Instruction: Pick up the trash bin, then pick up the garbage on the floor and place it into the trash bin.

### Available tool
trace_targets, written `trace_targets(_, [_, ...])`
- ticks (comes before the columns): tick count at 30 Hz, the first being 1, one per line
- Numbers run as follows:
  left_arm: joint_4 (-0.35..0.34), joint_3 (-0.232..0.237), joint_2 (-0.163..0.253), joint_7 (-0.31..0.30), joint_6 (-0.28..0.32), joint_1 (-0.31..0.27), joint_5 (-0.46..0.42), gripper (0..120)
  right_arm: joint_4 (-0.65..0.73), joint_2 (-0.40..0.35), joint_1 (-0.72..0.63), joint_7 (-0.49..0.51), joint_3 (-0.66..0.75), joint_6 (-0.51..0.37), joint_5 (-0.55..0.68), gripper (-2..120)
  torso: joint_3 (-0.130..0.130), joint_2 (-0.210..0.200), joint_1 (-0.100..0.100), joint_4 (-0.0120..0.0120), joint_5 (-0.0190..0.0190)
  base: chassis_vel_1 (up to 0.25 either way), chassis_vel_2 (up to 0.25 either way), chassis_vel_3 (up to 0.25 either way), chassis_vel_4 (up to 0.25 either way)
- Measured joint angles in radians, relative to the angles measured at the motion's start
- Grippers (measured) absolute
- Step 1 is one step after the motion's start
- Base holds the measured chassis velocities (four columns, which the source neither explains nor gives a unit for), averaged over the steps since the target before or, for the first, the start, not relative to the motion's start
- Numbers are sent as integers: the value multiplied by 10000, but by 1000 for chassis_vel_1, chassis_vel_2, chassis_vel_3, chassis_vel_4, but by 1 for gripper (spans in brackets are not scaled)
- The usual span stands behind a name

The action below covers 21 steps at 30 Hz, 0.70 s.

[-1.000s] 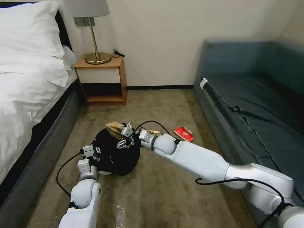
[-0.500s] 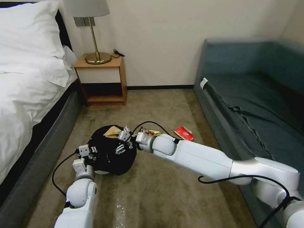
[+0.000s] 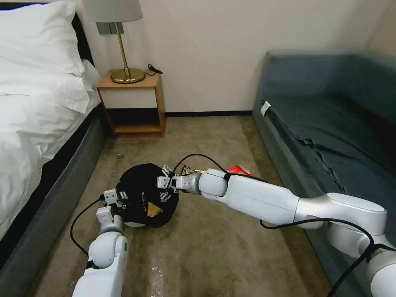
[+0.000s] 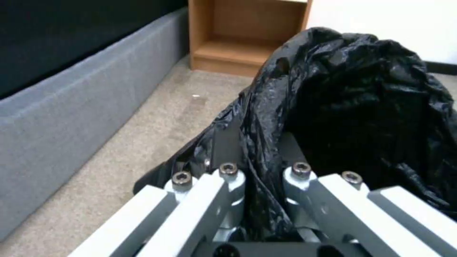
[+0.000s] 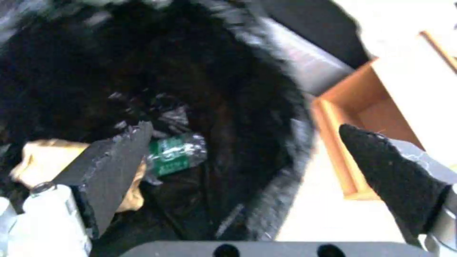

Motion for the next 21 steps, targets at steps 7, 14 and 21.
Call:
trace_targets(7, [-398, -116, 177, -57, 85, 91, -240, 4, 716, -571, 175, 1337, 784, -627, 2504, 100, 0, 0, 0, -2, 1, 0, 0, 0, 0])
trace_targets(14, [-458, -115, 415, -189, 215, -171, -431, 4, 799, -870, -41, 2381, 2020, -1156, 4551, 100, 0, 0, 0, 0, 2, 0, 0, 0, 0])
trace_targets(21, [-435, -146, 641, -203, 235, -400, -391, 4, 610, -988, -1197, 3554, 4341, -2114, 6221, 100, 0, 0, 0, 0, 1, 0, 0, 0, 0])
